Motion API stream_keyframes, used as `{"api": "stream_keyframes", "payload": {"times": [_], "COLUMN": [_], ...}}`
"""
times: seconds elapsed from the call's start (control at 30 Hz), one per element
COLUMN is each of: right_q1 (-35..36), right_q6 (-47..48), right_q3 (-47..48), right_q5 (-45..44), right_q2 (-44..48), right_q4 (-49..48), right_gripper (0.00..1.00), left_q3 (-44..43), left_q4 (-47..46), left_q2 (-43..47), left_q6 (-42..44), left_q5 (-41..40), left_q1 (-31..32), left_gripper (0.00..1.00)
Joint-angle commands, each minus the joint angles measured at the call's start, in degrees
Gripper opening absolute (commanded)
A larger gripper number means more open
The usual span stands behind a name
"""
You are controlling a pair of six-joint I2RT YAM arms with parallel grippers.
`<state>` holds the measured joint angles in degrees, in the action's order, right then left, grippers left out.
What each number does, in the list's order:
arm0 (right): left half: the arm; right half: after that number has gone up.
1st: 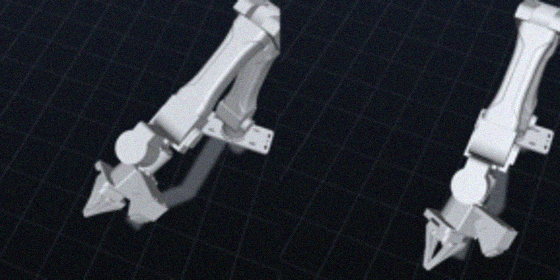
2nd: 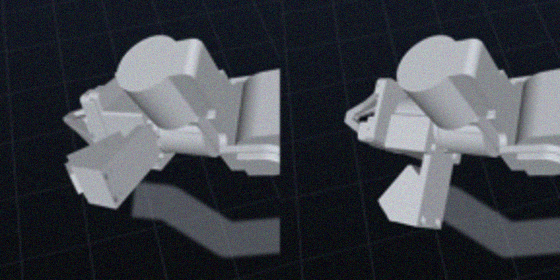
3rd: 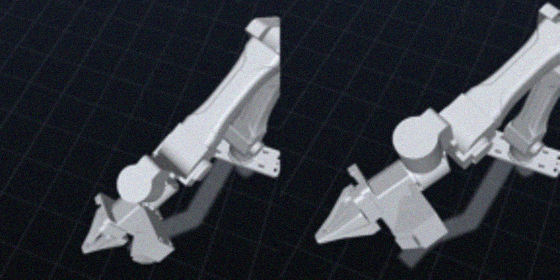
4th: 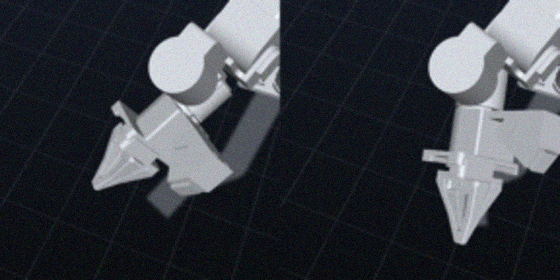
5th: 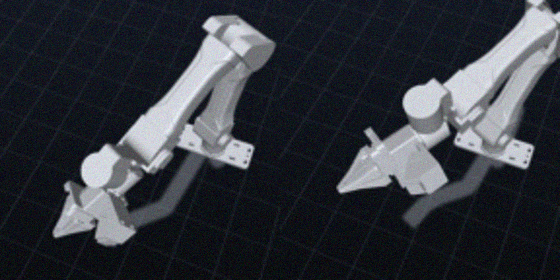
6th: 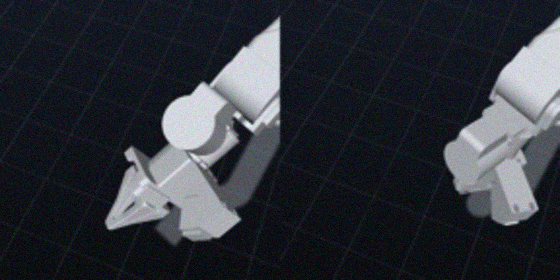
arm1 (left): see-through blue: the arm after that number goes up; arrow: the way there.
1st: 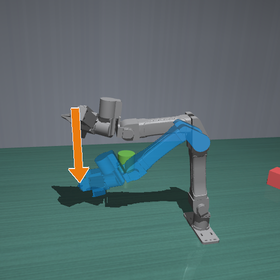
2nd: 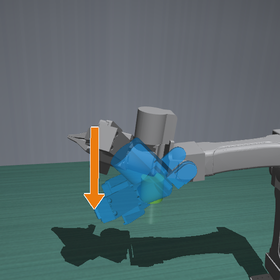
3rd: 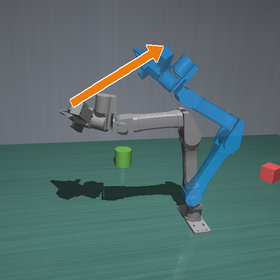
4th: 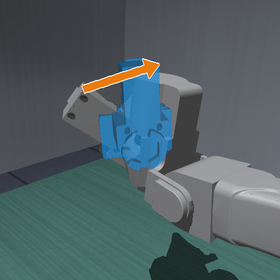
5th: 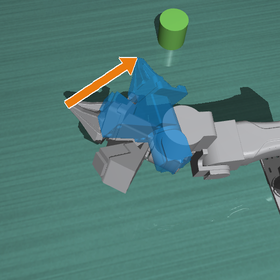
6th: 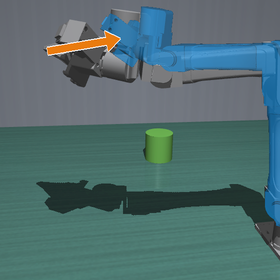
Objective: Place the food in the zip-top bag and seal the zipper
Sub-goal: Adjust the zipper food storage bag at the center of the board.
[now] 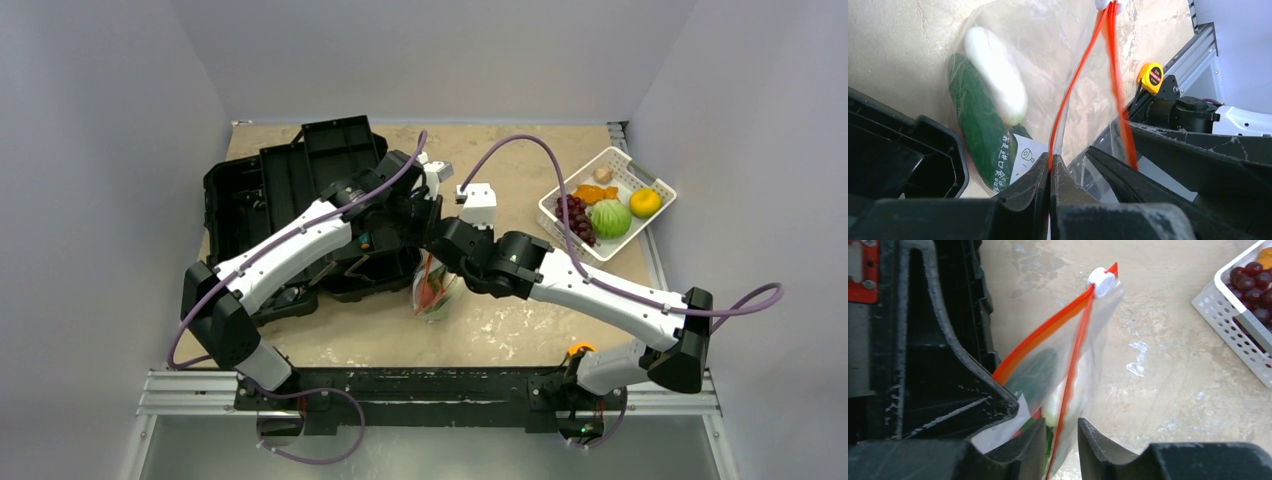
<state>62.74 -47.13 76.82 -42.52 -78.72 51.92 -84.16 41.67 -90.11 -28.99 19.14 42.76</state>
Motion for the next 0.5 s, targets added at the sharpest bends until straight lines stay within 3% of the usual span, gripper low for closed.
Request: {"api": "stream_keyframes", "payload": {"times": [0.0,0.1,0.27,0.47], "right_q1": [0.11,0.11,-3.27,-16.08], "right_q6": [-2.36,0.10,4.40,8.50], "right_q3": [1.05,-1.34,-6.10,-13.02], "right_q5": [-4.26,-1.75,6.67,30.91], "right_q2": [2.18,4.40,9.31,14.25], "right_q4": [1.45,-4.51,-15.47,-25.47], "right_gripper": [0.21,0.00,0.00,0.00], "left_q3": [-1.67,-2.50,-2.98,-4.69], "left_q4": [-0.85,0.31,1.14,2.35], "left_q2": [1.46,1.83,1.92,5.26], "left_q6": [0.19,1.22,2.46,5.46], "left_q5": [-0.33,-2.20,-3.35,-1.77], "left_q1": [-0.04,0.19,0.96,1.48], "left_gripper": [0.00,0.00,0.05,0.00]}}
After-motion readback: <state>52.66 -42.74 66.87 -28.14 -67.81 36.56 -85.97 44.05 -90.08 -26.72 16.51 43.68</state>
